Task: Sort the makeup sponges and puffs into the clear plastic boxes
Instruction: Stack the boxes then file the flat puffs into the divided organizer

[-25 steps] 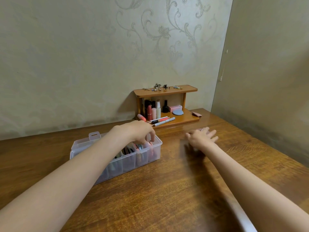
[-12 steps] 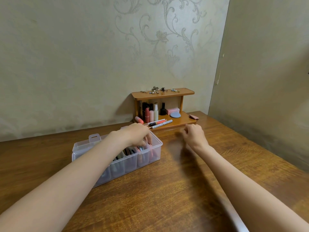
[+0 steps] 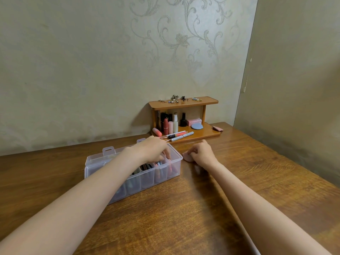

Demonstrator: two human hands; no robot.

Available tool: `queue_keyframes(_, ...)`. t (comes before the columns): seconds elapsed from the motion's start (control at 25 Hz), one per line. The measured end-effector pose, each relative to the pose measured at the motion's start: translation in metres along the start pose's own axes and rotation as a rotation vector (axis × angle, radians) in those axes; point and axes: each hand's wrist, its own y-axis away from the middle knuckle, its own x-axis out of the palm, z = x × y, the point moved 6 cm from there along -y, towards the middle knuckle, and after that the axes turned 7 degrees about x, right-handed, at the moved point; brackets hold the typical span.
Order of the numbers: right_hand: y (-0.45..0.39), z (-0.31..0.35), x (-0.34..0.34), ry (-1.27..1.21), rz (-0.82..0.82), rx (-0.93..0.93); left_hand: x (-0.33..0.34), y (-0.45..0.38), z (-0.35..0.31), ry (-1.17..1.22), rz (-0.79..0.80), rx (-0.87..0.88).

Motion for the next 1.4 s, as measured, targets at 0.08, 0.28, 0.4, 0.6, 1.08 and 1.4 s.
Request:
queue_keyframes(0.08, 0.008, 0.02, -0.021, -0.16, -0.207, -0.077, -0.002, 0.002, -0.001, -0.026, -0.01, 0.021)
queue_keyframes(0.28, 0.05, 0.088, -0.029, -0.171, -0.258, -0.467, -0.007, 0.007, -0.009, -0.116, -0.019, 0.05)
queue_keyframes(0.4, 0.064, 0.093, 0.0, 0.13, -0.194, -0.595, -0.007, 0.007, -0.012, -0.209, -0.022, 0.025)
queue_keyframes(0.6, 0.059, 0.085, 0.005, 0.464, -0.271, -0.546, -0.006, 0.01, -0.011, -0.173, -0.005, 0.023)
queue_keyframes(1.08, -0.09, -0.009, -0.018, 0.177, -0.091, 0.063, -0.029, -0.04, 0.005, 0.191, 0.021, 0.044)
queue_keyframes(1.4, -0.175, -0.028, -0.002, 0.292, -0.002, 0.279, -0.02, -0.063, 0.01, 0.094, 0.078, 0.134)
